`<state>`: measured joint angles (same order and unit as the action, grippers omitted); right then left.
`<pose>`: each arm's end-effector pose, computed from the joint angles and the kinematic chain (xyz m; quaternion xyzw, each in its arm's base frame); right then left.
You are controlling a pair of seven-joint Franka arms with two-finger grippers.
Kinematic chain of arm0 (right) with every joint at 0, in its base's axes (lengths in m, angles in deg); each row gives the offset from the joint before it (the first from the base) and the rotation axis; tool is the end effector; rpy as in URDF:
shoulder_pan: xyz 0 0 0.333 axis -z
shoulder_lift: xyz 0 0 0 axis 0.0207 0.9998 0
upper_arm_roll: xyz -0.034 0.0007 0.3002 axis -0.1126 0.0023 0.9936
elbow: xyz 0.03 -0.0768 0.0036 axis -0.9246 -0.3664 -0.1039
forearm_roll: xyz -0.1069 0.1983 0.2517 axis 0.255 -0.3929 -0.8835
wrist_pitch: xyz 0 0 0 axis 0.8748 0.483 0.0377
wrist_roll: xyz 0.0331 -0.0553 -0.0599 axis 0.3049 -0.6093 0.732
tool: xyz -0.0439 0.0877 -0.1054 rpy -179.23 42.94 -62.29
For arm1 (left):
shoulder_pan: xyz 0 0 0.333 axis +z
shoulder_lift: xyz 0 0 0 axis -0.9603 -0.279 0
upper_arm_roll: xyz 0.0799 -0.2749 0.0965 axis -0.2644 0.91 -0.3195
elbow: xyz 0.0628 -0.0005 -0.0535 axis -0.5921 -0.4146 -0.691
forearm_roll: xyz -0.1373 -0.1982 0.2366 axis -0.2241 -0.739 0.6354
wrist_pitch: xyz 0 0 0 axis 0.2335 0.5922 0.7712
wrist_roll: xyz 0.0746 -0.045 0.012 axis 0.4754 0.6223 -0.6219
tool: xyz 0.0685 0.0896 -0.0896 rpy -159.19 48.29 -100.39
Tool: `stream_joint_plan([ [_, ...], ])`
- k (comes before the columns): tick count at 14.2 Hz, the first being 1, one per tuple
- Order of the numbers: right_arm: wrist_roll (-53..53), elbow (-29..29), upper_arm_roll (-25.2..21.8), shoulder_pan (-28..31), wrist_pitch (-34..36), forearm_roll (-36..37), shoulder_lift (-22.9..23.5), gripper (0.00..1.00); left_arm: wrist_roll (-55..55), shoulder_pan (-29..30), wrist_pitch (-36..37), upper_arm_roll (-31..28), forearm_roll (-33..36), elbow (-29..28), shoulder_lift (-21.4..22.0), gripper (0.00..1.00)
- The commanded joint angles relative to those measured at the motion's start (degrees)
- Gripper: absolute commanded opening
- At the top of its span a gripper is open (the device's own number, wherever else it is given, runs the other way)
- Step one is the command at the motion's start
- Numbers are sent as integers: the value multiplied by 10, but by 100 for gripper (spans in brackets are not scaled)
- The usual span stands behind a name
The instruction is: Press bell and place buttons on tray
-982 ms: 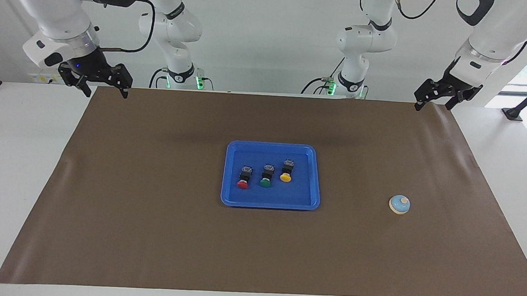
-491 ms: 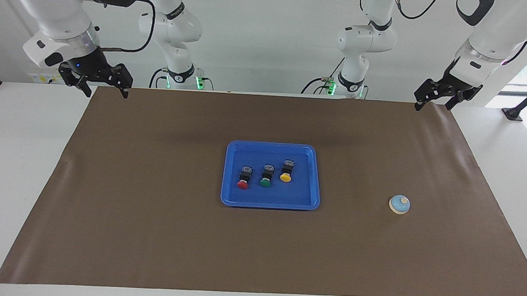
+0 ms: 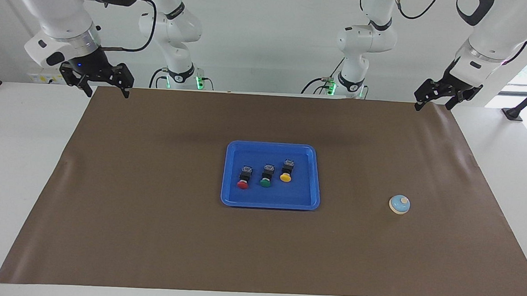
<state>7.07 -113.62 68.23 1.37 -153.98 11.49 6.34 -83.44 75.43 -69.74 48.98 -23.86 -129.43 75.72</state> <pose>0.4809 -0.0228 0.5741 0.9982 0.0247 -0.0489 0.0259 0.4640 -0.0056 0.5743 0.9994 0.0040 -0.0358 0.0009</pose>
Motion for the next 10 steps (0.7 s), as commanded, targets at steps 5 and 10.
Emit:
stream_joint_plan([
  [5,6,-9,4,11,-4,-5,-8,100,5,0,12,-3,-6,7,2,100],
  [10,6,-9,4,10,-4,-5,-8,100,-12,-16,-11,0,-6,-4,4,95],
])
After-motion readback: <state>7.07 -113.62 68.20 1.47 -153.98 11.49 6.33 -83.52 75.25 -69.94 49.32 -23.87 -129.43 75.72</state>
